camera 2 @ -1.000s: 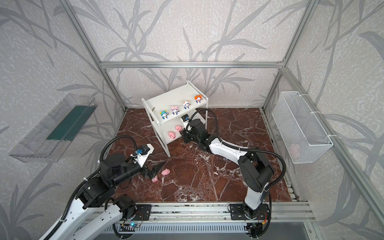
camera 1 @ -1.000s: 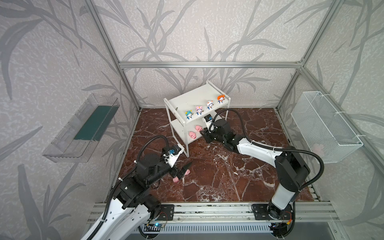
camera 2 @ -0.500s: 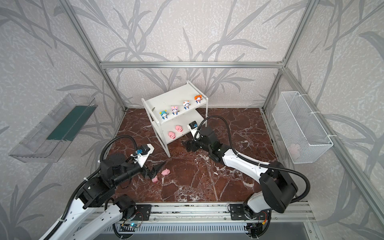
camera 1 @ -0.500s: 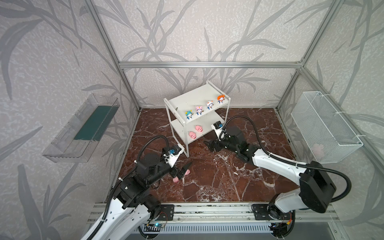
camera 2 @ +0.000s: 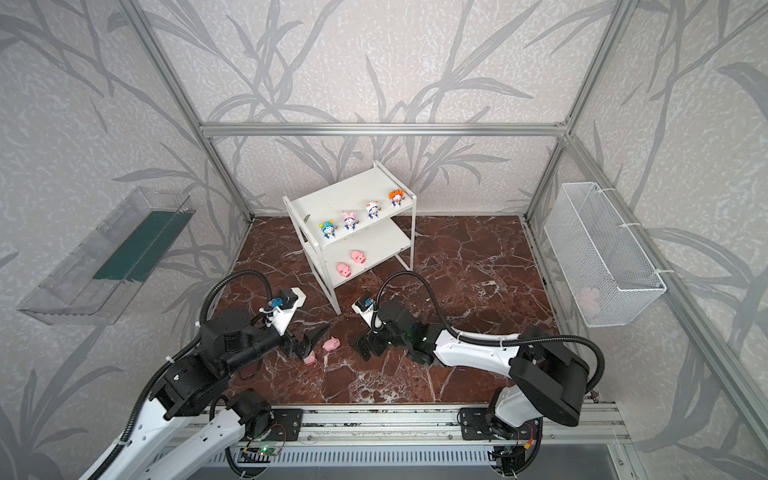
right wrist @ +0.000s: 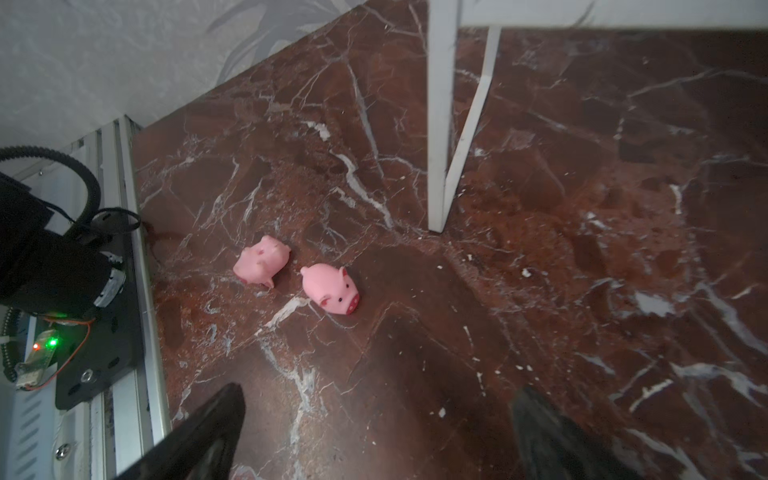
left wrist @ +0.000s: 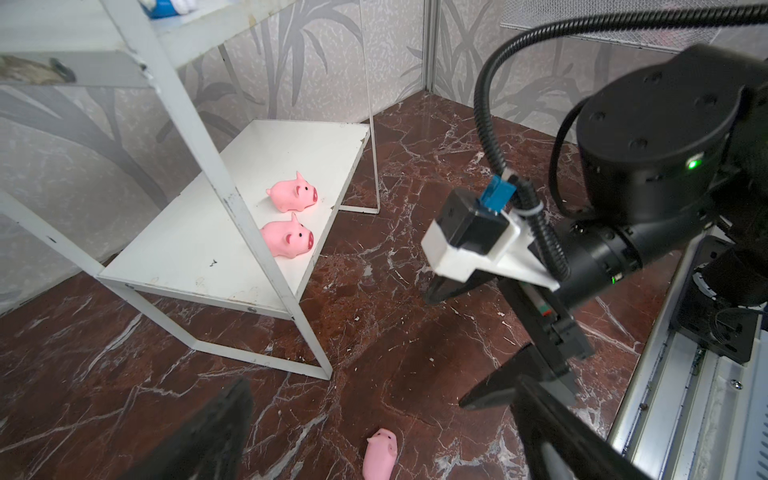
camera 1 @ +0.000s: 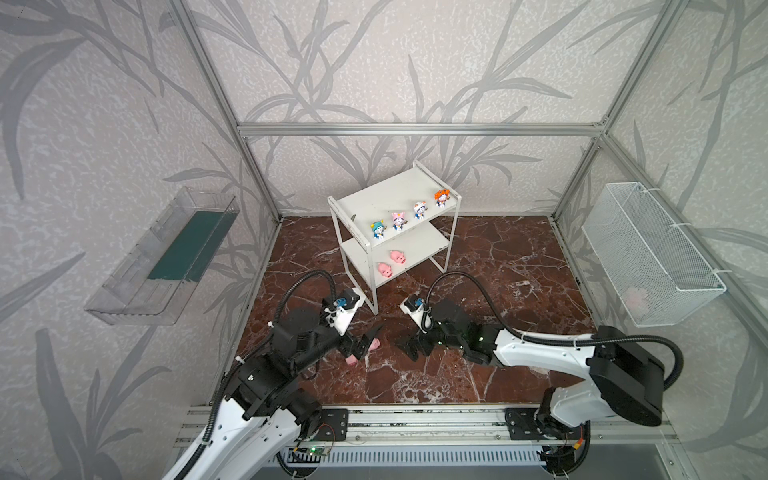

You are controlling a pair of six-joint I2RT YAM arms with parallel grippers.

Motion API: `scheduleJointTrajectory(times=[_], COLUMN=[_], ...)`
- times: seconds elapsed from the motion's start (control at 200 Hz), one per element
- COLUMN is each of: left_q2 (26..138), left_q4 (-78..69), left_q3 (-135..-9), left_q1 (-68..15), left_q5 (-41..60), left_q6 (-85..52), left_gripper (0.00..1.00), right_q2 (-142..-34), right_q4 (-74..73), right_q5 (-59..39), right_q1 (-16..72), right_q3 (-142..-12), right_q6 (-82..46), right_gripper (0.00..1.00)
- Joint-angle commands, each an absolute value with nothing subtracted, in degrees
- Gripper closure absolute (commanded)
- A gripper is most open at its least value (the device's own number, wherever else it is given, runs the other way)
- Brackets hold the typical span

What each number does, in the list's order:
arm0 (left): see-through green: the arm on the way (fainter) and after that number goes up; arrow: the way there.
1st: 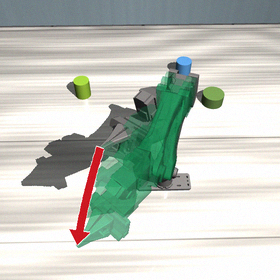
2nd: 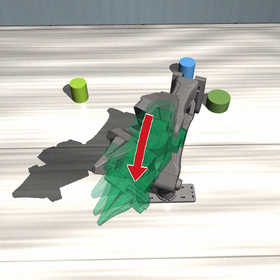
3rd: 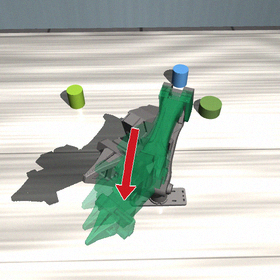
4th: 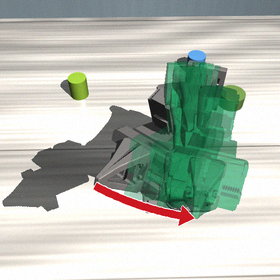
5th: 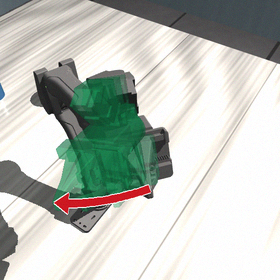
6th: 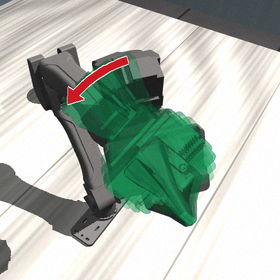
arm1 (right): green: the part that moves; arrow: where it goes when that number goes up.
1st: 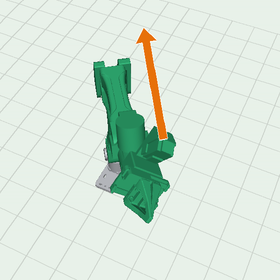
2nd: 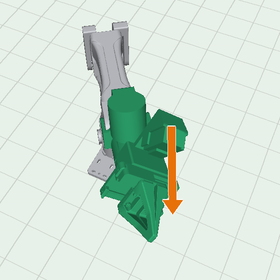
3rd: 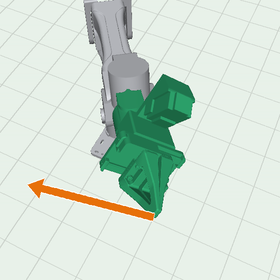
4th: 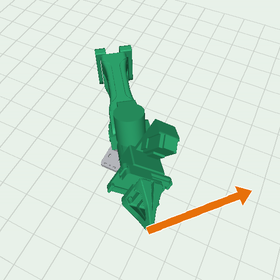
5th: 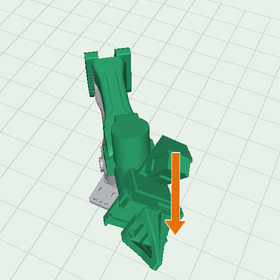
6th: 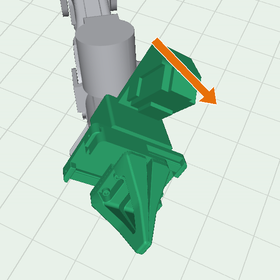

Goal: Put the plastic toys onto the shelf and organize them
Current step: 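Withdraw the right gripper from the shelf and lower it over another floor pig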

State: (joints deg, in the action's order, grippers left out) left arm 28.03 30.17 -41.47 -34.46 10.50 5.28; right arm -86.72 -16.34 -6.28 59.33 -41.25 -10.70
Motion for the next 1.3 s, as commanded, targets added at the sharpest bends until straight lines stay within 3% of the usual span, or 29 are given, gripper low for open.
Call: scheduleJointTrajectory(times=[0.0,0.265,0.945,1.3], left_q2=[25.75,23.37,23.82,23.82], left_q4=[32.88,33.24,32.29,32.06], left_q3=[-41.18,-39.95,-39.55,-39.44], left_q1=[-34.68,-34.65,-34.63,-34.61], left_q5=[8.19,6.71,7.03,7.3], left_q6=[2.96,2.88,3.17,3.08], left_gripper=[0.01,0.01,0.01,0.01], right_q2=[-90.89,-102.78,-117.05,-118.12], right_q4=[-20.68,-21.93,-29.12,-25.53], right_q5=[-5.69,-0.84,-29.73,-26.96], right_q1=[61.83,62.67,54.05,57.35], right_q3=[-41.93,-46.76,-53.54,-55.26], right_q6=[-13.12,-15.47,4.78,8.89], right_gripper=[0.03,0.25,0.23,0.24])
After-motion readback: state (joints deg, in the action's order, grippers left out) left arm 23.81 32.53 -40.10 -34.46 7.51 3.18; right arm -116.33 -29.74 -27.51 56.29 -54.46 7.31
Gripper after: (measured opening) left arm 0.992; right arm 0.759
